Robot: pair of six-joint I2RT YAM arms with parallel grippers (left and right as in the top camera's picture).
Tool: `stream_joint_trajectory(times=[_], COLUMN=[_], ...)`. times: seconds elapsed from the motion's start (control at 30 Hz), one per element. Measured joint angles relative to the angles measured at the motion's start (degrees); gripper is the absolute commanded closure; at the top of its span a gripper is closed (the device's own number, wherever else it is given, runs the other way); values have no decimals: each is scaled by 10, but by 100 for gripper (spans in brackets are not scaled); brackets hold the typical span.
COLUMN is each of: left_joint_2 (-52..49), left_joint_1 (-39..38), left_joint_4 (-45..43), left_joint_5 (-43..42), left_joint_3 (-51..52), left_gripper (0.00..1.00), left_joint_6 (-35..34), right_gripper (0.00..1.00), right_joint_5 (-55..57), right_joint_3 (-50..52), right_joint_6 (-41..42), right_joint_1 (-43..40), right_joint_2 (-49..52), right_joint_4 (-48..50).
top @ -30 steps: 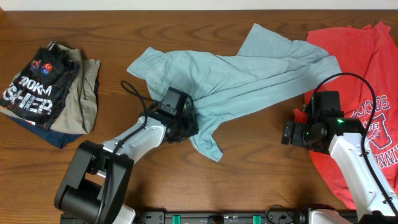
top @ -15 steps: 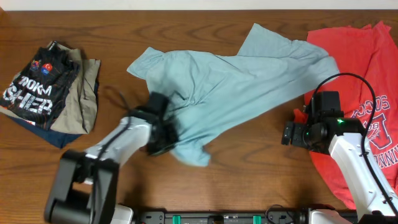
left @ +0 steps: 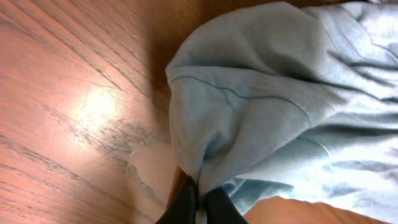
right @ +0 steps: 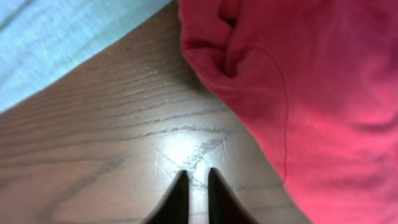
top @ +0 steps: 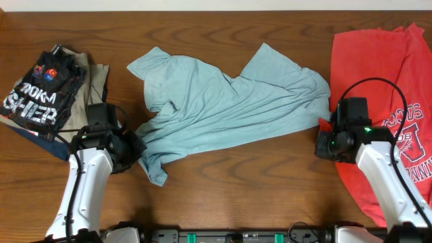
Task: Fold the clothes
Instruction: 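Grasp the blue shirt's left corner with left gripper, right corner with right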
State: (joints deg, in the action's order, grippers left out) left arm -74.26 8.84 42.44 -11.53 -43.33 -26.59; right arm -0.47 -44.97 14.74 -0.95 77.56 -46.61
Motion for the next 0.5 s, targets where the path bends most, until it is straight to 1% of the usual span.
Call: stream_joint_trajectory(times=[0.13,0.37,0.5], left_joint_2=[-3,-4,-5], left_joint_1=[0,0,0], left_joint_4=[3,6,7], left_joint_5=[-5,-6,-8], left_joint_3=[0,0,0], left_gripper=[94,94,94], left_joint_6=[1,1,1], right_gripper=[99,99,99], right_joint_5=[-6,-26,-9], right_joint_3=[0,0,-12], right_joint_6=[1,-9,-12], right_joint_1=[0,-1,-26], right_joint_2=[53,141,167], right_joint_4=[31,113,159])
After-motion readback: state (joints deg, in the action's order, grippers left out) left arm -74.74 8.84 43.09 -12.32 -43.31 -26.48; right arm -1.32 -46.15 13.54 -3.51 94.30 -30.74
